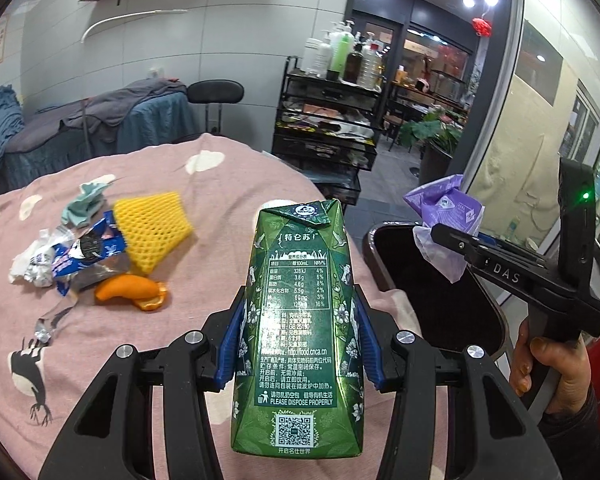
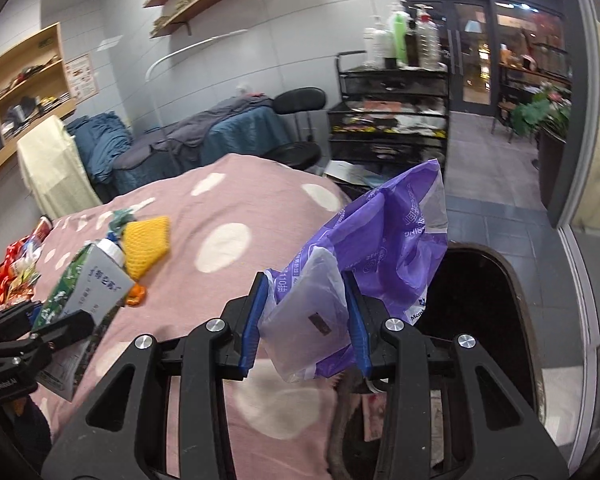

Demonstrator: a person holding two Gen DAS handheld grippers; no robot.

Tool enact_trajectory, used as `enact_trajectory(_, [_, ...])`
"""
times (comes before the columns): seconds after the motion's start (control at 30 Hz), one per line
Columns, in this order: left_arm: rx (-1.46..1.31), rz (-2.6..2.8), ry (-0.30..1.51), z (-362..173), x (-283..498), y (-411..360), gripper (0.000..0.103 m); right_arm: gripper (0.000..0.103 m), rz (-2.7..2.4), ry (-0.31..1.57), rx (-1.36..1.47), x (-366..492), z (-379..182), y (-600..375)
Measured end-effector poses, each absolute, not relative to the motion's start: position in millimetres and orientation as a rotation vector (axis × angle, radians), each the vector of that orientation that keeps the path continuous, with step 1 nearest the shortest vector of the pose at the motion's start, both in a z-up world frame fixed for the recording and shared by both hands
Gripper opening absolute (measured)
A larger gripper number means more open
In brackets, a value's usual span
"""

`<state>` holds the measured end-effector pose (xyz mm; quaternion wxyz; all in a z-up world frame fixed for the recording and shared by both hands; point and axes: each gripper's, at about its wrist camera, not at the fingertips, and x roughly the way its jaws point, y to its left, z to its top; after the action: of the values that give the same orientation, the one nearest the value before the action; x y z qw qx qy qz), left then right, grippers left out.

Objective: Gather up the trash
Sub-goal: 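Carry the purple bag toward the bin with the right gripper while the left holds the carton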

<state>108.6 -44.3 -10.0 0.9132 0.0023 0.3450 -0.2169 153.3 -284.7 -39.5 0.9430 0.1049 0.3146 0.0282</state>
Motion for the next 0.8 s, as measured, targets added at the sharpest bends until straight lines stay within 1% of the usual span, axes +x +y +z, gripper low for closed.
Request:
enact_trajectory(0.47, [0.046, -0.515, 0.713, -12, 111, -80, 0.049, 0.039, -0.092, 0.776, 0.306, 166, -98, -354])
enact_trajectory(0.53, [0.047, -0.522, 0.716, -13, 110, -82, 0.049, 0.042, -0.097, 0.791, 0.324, 165, -105, -358])
enact_trajectory(0.57, [0.049, -0.525, 0.719, -14, 111, -83, 0.049, 0.046, -0.103, 0.799, 0.327, 166, -108, -358])
enact_trajectory(0.63, [0.053, -0.526, 0.723, -15, 111, -86, 0.049, 0.061, -0.110, 0.816, 0.339, 167, -115, -359])
enact_trajectory(0.67, [0.054, -0.528, 0.726, -16, 111, -87, 0.049, 0.075, -0.111, 0.816, 0.348, 166, -117, -359])
enact_trajectory(0.7, [0.056, -0.531, 0.730, -17, 111, -88, 0.049, 0.084, -0.112, 0.811, 0.359, 164, -118, -360])
enact_trajectory(0.8, [0.061, -0.536, 0.738, -19, 112, -91, 0.049, 0.086, -0.109, 0.801, 0.359, 157, -117, -358])
